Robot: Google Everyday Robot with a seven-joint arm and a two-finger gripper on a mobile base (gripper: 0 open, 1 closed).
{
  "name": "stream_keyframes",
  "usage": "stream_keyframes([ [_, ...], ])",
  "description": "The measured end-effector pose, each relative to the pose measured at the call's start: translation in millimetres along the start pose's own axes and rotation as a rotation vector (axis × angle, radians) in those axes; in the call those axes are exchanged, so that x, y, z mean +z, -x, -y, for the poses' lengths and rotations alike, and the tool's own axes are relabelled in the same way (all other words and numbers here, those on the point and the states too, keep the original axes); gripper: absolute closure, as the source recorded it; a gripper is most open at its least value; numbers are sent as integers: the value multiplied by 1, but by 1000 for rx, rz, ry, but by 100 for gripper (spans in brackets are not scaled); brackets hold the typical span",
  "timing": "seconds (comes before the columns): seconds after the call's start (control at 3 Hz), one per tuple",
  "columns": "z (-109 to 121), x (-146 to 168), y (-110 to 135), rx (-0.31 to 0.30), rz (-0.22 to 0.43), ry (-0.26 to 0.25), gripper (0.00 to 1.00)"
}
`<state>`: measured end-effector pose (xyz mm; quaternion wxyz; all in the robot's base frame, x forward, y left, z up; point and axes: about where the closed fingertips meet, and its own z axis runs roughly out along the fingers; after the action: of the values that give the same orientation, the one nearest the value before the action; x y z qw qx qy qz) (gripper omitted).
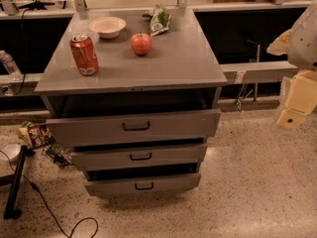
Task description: Open top drawer
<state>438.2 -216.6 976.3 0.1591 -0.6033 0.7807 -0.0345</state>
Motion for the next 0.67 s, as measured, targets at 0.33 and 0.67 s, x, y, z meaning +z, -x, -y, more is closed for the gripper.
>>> stream_keyframes([
  [0.33, 0, 0, 0, 0, 0, 0, 0],
  [0.67, 1, 6, 2, -6, 19, 7, 0],
])
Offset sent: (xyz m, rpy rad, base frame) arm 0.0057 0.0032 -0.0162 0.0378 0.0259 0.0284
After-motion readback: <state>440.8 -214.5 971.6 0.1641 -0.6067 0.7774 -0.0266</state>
